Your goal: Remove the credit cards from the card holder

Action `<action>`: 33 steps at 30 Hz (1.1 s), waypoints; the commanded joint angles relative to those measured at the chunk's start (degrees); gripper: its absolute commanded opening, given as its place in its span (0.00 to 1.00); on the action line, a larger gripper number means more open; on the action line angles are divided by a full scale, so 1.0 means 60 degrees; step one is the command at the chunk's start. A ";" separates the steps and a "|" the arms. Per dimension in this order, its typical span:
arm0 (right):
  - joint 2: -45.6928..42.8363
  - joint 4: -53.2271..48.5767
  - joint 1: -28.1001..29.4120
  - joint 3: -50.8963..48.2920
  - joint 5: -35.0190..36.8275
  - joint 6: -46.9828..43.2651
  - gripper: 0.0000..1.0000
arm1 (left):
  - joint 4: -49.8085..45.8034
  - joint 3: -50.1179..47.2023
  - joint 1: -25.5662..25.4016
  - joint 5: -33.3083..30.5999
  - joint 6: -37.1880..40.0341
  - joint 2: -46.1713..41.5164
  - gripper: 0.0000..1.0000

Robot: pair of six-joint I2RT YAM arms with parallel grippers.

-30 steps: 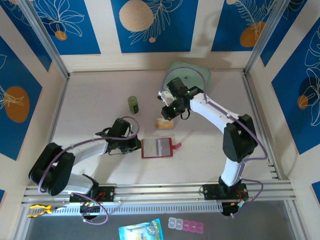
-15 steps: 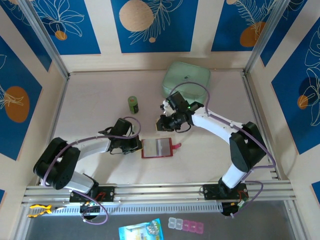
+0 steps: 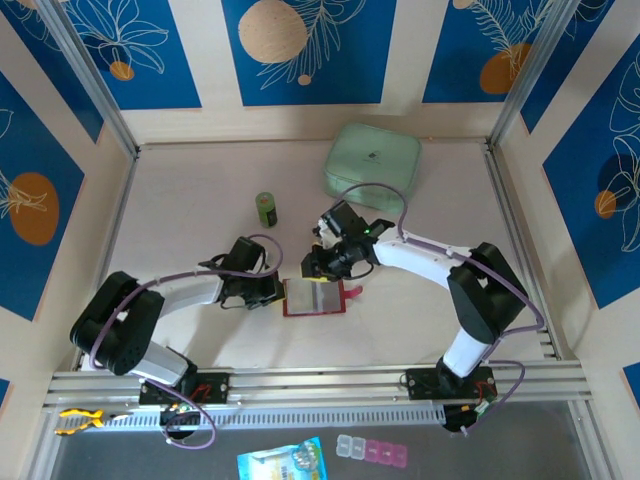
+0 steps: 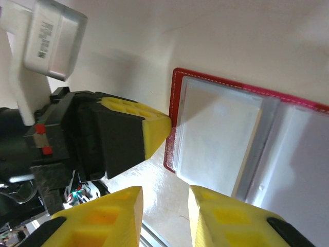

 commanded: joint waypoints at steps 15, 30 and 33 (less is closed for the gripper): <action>0.1186 0.0973 0.0408 -0.0511 -0.0277 0.0694 0.35 | -0.0422 0.0271 0.0013 0.0161 0.0374 0.0021 0.05; 0.1519 0.0652 0.0469 -0.0364 0.0224 0.0476 0.35 | -0.0489 0.0376 0.0011 0.0058 0.0487 0.0219 0.05; 0.1464 0.0437 0.0456 -0.0348 0.0417 0.0429 0.35 | -0.0595 0.0417 0.0013 0.0015 0.0542 0.0226 0.05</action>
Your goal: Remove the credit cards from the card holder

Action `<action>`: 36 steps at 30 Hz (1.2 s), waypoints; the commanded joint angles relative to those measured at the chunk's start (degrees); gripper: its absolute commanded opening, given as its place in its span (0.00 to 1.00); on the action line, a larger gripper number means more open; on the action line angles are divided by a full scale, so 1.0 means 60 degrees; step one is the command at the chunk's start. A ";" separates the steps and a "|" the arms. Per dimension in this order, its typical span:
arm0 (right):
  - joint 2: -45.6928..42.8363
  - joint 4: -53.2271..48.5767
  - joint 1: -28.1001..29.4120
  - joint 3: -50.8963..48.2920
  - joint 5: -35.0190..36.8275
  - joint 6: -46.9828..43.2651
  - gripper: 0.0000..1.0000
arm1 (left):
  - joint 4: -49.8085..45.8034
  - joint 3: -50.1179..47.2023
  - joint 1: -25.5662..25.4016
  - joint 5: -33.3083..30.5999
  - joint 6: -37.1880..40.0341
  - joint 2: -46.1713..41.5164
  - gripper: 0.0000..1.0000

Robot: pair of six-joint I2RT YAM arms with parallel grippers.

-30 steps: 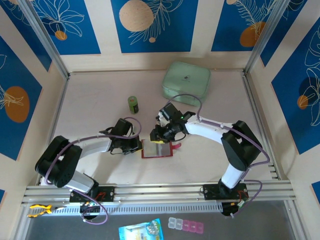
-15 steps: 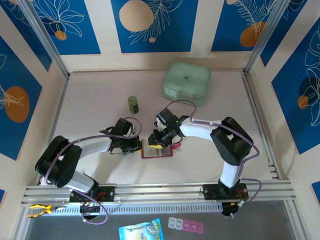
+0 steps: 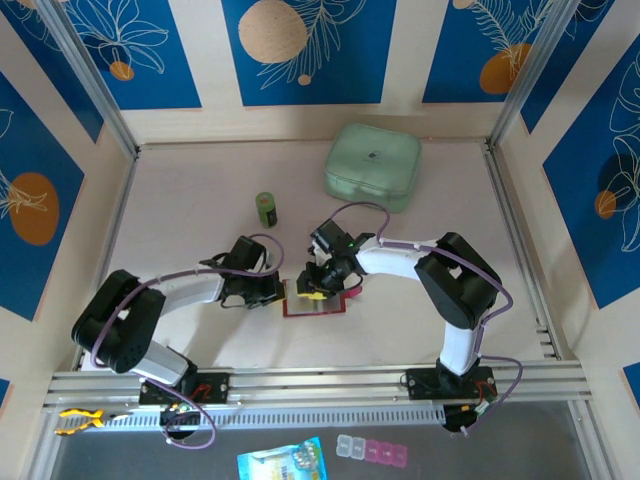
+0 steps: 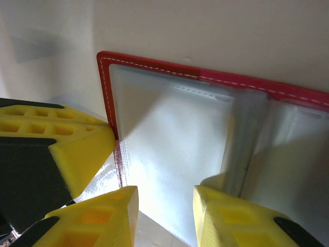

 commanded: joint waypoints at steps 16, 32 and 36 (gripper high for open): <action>-0.0403 -0.0670 -0.0198 -0.0289 0.0353 -0.0239 0.35 | -0.0684 0.0559 0.0023 -0.0055 0.0422 0.0106 0.05; -0.0551 -0.0276 -0.0452 -0.0687 -0.0040 -0.0170 0.34 | -0.0430 0.0748 -0.0015 0.0255 -0.0026 -0.0479 0.14; -0.0589 0.0020 -0.0536 -0.0845 -0.0256 -0.0057 0.33 | -0.0183 0.0767 -0.0145 0.0418 -0.0287 -0.0534 0.17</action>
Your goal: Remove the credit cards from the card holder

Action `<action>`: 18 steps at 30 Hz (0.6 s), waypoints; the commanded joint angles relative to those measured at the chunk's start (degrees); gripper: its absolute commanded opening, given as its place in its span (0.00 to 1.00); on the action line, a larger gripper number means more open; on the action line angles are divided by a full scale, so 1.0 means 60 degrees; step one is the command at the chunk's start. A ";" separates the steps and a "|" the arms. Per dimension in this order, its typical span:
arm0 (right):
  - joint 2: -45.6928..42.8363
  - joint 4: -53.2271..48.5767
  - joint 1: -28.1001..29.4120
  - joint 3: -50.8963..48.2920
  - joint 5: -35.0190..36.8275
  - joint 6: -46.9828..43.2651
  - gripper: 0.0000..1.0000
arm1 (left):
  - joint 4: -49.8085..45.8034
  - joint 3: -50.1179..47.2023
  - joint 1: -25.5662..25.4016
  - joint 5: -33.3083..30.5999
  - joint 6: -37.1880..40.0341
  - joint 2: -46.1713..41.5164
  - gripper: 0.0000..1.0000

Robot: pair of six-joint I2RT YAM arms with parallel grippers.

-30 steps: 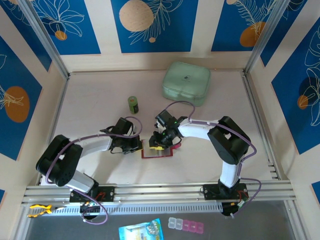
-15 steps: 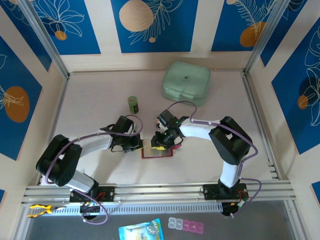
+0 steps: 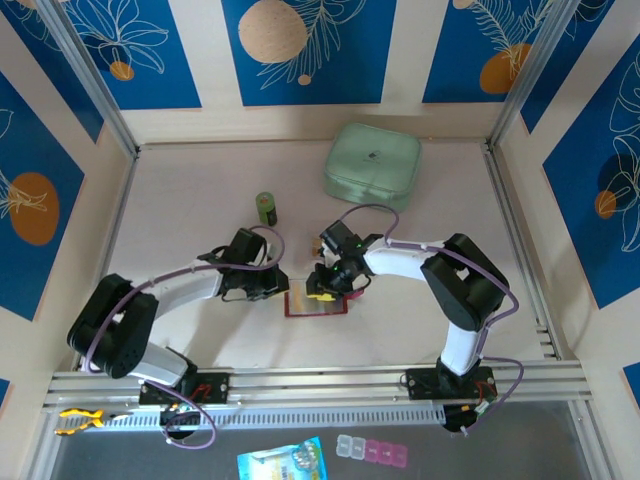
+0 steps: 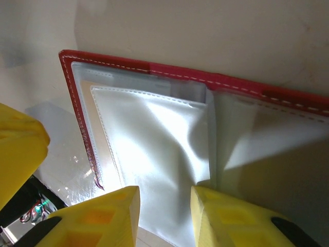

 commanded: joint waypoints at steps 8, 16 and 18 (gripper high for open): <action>-0.0303 0.0673 -0.0260 -0.0627 -0.0646 0.0300 0.32 | 0.0645 0.0183 -0.0390 0.0347 -0.0602 -0.0006 0.22; -0.0268 0.1357 -0.0495 -0.1089 -0.1159 0.0547 0.31 | 0.0936 0.0158 -0.0611 0.0351 -0.0802 0.0364 0.24; -0.0279 0.1461 -0.0536 -0.1163 -0.1240 0.0595 0.30 | 0.1080 0.0110 -0.0672 0.0316 -0.0884 0.0393 0.24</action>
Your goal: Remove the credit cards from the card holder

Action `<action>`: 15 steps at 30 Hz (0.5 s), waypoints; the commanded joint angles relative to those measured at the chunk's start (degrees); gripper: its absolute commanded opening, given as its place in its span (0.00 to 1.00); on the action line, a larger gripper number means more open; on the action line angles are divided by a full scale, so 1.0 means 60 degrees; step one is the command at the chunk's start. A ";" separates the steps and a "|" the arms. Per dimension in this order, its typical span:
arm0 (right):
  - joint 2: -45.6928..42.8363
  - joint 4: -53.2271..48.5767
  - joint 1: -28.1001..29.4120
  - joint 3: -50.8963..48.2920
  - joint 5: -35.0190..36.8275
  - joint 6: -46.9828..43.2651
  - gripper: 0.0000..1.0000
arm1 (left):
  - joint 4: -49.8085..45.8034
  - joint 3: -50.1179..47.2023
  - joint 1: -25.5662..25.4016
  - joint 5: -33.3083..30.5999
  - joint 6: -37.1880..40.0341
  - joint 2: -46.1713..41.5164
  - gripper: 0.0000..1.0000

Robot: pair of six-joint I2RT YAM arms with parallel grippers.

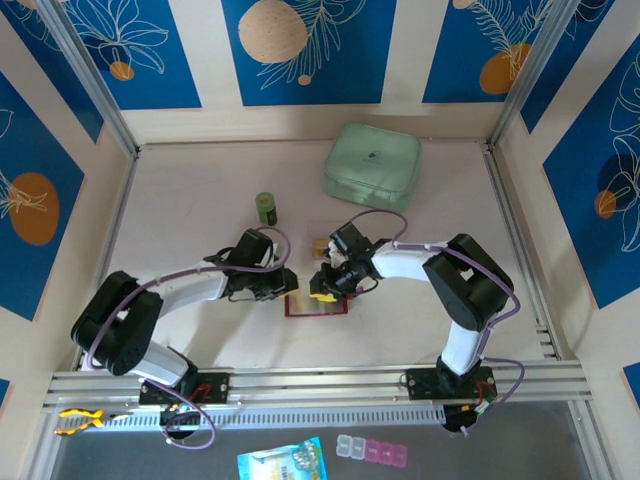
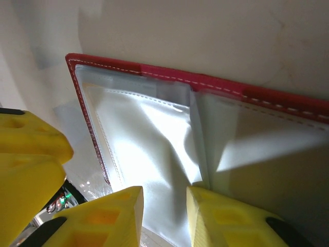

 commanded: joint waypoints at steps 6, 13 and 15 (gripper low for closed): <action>-0.0150 0.0395 -0.0176 -0.0487 -0.0430 0.0328 0.29 | 0.0524 0.0067 -0.0320 0.0103 -0.0377 0.0326 0.26; -0.0154 0.0740 -0.0254 -0.0696 -0.0632 0.0524 0.29 | 0.0526 0.0080 -0.0481 -0.0076 -0.0481 0.0602 0.27; -0.0149 0.0789 -0.0258 -0.0729 -0.0672 0.0543 0.29 | 0.0527 0.0084 -0.0516 -0.0090 -0.0512 0.0627 0.27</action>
